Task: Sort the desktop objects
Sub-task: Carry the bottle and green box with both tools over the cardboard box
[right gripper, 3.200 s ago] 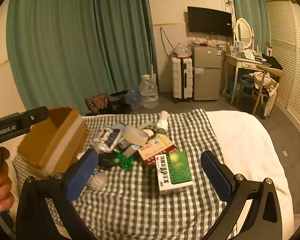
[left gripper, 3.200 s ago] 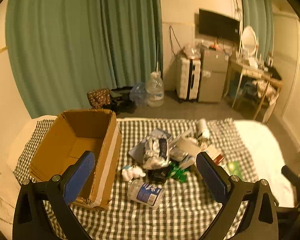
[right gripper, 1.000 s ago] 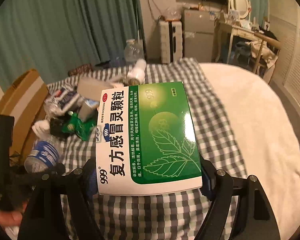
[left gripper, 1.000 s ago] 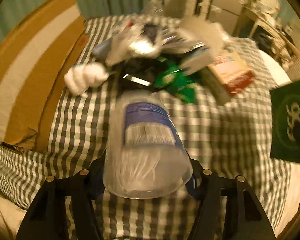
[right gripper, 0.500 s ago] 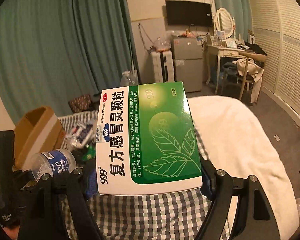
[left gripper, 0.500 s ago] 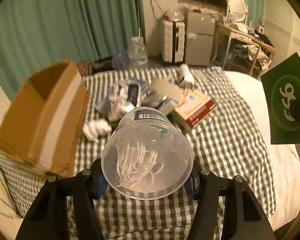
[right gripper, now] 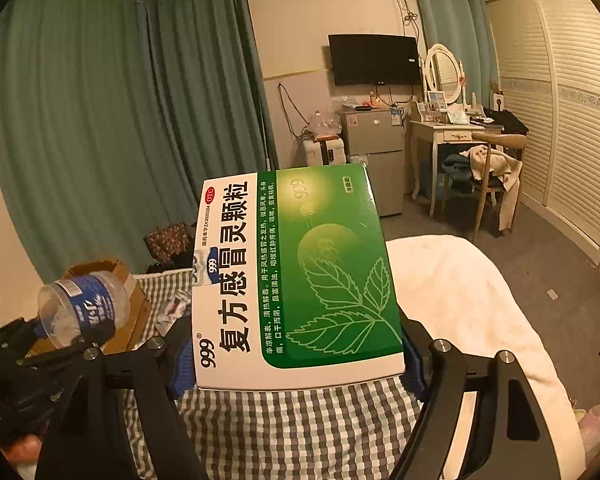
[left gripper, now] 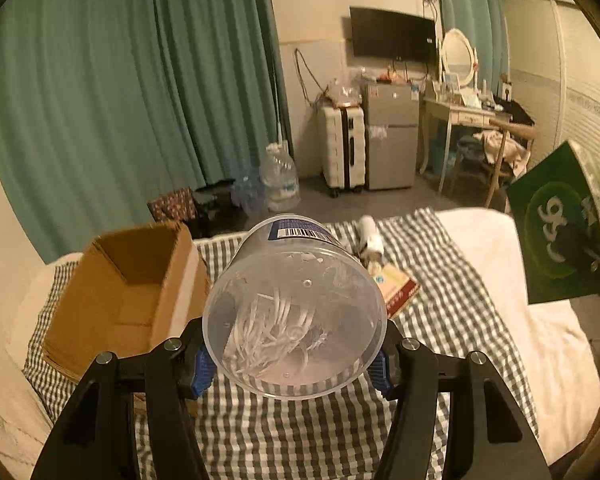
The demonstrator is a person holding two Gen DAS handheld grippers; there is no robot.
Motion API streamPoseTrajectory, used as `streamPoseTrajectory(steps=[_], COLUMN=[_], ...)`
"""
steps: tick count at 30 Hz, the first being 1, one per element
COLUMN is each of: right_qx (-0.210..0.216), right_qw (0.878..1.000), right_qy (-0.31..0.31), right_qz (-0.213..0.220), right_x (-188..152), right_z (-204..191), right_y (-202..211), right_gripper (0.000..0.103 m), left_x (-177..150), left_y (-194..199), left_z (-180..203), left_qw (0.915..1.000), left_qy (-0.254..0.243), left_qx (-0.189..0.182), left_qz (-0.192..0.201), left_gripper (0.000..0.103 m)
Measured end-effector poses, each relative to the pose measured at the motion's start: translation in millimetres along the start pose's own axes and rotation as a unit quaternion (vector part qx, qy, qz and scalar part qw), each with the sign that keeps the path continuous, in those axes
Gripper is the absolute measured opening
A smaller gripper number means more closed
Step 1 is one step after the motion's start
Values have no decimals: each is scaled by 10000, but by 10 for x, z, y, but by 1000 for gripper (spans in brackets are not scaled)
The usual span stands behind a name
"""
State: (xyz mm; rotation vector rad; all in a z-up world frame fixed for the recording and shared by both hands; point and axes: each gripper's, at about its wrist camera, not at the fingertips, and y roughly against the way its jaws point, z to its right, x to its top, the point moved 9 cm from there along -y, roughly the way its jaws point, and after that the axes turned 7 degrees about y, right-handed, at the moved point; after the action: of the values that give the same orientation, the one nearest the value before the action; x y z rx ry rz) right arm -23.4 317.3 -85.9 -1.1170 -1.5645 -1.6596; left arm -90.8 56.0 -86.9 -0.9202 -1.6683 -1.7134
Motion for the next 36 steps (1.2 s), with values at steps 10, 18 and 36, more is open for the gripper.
streamPoseTrajectory(steps=[10,18,36], right_qx=[183,401,1199], right_qw=[9996,9985,9870], right_qy=[119,301,1070], right_qz=[160,233,45], right_x=[296,540,558], right_z=[-440,-942,-2346], right_y=[75,-45,-510], right_gripper=[77,77,77], left_x=[232,337,496], left_y=[15,-81,-471], left_z=[-449,-1060,-2209], left_qw=[9998,9985,9965], left_qy=[185,499,732], left_qx=[-86,176,396], left_qz=[87,101,123], left_gripper=[61,61,61])
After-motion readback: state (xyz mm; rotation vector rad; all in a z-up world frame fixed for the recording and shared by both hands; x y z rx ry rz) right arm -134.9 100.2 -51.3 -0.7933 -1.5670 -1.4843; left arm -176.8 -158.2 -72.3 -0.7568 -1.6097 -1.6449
